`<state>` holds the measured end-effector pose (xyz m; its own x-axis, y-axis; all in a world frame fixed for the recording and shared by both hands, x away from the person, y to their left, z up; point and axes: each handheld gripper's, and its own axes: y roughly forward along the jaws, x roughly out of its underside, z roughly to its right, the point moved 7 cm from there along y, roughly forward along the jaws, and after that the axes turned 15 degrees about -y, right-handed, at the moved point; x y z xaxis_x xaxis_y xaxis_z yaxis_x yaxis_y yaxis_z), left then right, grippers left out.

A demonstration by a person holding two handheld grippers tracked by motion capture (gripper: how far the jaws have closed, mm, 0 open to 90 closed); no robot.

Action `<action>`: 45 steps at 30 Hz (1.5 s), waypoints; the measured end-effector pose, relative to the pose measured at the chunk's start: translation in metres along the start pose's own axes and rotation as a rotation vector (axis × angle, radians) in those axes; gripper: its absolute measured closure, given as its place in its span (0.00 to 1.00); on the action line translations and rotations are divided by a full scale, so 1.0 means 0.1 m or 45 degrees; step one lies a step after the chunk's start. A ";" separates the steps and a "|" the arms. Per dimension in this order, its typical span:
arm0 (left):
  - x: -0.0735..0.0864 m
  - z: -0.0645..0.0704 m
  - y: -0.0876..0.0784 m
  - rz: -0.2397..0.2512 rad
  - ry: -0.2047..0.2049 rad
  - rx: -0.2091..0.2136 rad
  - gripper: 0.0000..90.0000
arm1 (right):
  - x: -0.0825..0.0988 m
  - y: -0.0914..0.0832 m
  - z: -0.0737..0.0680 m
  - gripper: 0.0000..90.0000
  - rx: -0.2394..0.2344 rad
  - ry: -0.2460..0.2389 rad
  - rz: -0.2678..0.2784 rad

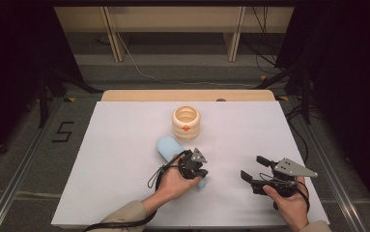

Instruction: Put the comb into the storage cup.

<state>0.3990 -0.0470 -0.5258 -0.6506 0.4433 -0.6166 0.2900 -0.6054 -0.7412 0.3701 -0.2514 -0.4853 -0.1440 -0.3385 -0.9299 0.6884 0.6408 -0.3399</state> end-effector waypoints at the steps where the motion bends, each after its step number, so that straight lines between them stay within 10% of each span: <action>1: 0.00 0.00 0.00 -0.005 0.000 -0.002 1.00 | 0.00 0.00 0.00 0.17 0.000 -0.001 0.000; 45: 0.52 -0.31 -0.45 -0.217 -0.031 -0.045 1.00 | 0.01 0.00 0.00 0.17 0.001 -0.003 -0.006</action>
<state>0.3737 0.0237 -0.5328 -0.7094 0.5211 -0.4746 0.1983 -0.4986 -0.8439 0.3703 -0.2512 -0.4860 -0.1456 -0.3435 -0.9278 0.6885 0.6383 -0.3443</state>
